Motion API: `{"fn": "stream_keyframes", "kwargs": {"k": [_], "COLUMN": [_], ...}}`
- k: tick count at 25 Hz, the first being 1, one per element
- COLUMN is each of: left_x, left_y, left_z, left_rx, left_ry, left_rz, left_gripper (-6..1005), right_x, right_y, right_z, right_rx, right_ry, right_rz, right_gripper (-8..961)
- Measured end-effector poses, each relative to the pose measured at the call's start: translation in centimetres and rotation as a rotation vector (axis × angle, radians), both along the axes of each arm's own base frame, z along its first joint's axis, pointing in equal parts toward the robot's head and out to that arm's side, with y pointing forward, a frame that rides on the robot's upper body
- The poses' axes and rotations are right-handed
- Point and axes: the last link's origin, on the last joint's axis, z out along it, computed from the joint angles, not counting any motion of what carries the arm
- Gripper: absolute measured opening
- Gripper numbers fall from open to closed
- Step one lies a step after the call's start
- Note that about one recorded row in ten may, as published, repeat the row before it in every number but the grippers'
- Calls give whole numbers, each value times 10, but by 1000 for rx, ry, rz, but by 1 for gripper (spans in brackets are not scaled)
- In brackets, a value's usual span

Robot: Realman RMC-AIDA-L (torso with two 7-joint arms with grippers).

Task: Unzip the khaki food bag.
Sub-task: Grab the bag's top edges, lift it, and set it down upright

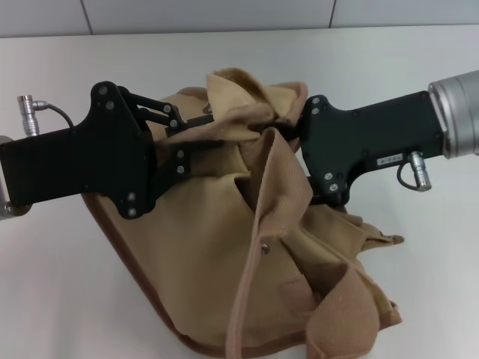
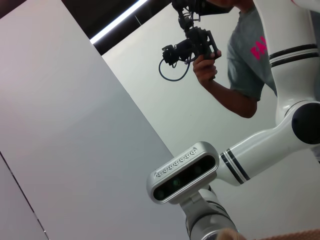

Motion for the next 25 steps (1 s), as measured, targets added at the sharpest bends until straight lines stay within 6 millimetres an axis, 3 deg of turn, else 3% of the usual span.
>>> {"fn": "stream_keyframes", "kwargs": {"k": [3, 8, 19, 25], "left_x": [0, 0, 1, -2], "left_y": [0, 0, -2, -2], "left_z": [0, 0, 1, 3], "left_rx": [0, 2, 11, 51], "left_ry": [0, -4, -17, -50], "left_rz": [0, 0, -9, 12], "left_gripper": [63, 63, 64, 64], "right_x": [-4, -9, -4, 7], "right_y": [0, 1, -3, -10], "right_z": [-6, -13, -2, 19], "right_rx": [3, -1, 40, 71], "right_ry": [-28, -72, -41, -1], "right_rz": [12, 21, 6, -16], "right_gripper": [473, 450, 29, 8]}}
